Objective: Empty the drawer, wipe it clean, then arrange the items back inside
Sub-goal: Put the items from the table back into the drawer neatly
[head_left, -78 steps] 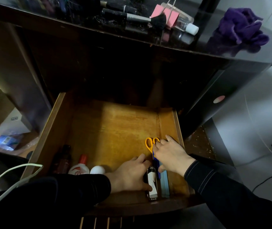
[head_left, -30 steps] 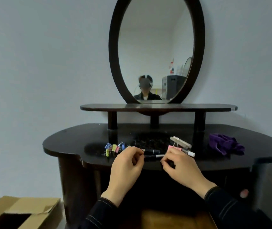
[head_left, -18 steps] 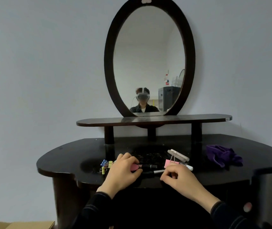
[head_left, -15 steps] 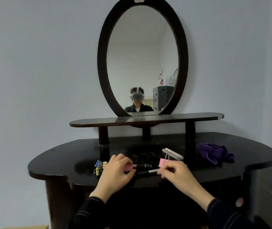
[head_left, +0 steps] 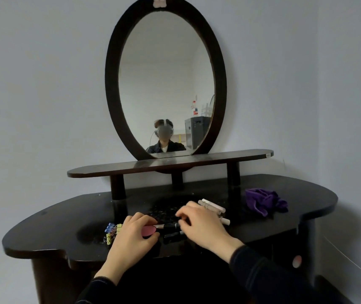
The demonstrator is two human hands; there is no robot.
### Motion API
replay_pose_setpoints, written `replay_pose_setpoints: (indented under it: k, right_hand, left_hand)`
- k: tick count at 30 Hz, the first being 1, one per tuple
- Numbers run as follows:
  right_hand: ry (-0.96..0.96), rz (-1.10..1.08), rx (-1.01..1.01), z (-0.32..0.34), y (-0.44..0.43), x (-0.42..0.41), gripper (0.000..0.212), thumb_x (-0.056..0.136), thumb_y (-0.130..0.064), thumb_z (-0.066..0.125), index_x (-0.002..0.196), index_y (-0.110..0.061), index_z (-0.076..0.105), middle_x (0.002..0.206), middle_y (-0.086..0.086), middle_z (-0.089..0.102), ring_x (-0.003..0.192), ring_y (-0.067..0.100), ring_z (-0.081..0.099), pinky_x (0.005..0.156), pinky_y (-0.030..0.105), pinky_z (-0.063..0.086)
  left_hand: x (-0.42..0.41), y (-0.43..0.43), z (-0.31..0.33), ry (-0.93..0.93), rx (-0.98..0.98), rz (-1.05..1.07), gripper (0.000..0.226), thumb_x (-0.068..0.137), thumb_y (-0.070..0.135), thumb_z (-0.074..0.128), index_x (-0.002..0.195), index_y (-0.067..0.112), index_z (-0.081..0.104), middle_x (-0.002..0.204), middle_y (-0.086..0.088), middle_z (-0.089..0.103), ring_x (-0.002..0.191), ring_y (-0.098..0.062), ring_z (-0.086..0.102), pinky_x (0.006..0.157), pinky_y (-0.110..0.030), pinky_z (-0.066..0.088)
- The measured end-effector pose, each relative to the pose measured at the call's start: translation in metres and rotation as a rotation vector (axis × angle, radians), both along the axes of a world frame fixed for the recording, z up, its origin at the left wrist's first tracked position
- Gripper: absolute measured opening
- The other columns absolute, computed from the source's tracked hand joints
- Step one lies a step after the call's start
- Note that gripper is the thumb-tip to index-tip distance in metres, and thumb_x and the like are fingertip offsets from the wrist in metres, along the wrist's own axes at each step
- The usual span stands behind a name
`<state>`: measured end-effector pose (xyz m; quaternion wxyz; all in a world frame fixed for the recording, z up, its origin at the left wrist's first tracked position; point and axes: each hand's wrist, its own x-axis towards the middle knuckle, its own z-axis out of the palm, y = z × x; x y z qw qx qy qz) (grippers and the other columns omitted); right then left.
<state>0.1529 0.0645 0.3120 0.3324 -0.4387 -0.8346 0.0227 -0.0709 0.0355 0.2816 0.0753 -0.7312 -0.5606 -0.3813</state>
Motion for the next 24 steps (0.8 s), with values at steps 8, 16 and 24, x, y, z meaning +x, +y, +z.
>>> replay_pose_setpoints:
  k: [8,16,24]
  right_hand:
    - [-0.263,-0.158,-0.261,0.026,0.022,-0.05,0.019,0.089,-0.019,0.07,0.108,-0.016,0.068,0.106,0.007,0.071,0.101,0.031,0.068,0.085,0.04,0.05]
    - [0.276,-0.062,-0.018,-0.017,0.002,0.003,0.016,0.092,-0.045,0.067,0.1,-0.037,0.055,0.088,-0.019,0.062,0.082,-0.003,0.059,0.066,0.017,0.046]
    - [0.547,0.07,-0.1,-0.031,0.009,0.019,0.016,0.085,-0.037,0.077,0.09,-0.039,0.062,0.085,-0.013,0.067,0.084,0.003,0.064,0.077,0.023,0.056]
  left_hand:
    - [0.002,-0.003,0.003,-0.023,-0.011,0.001,0.025,0.082,0.029,0.074,0.106,0.027,0.067,0.1,0.02,0.057,0.096,-0.006,0.048,0.079,-0.01,0.036]
    - [0.007,-0.012,0.008,-0.137,0.03,-0.015,0.019,0.084,0.039,0.075,0.1,0.032,0.067,0.099,0.022,0.06,0.104,-0.004,0.05,0.087,-0.022,0.042]
    - [0.05,-0.016,0.026,-0.182,0.2,-0.06,0.012,0.087,0.048,0.066,0.092,0.038,0.07,0.086,0.022,0.061,0.096,-0.001,0.049,0.073,-0.014,0.043]
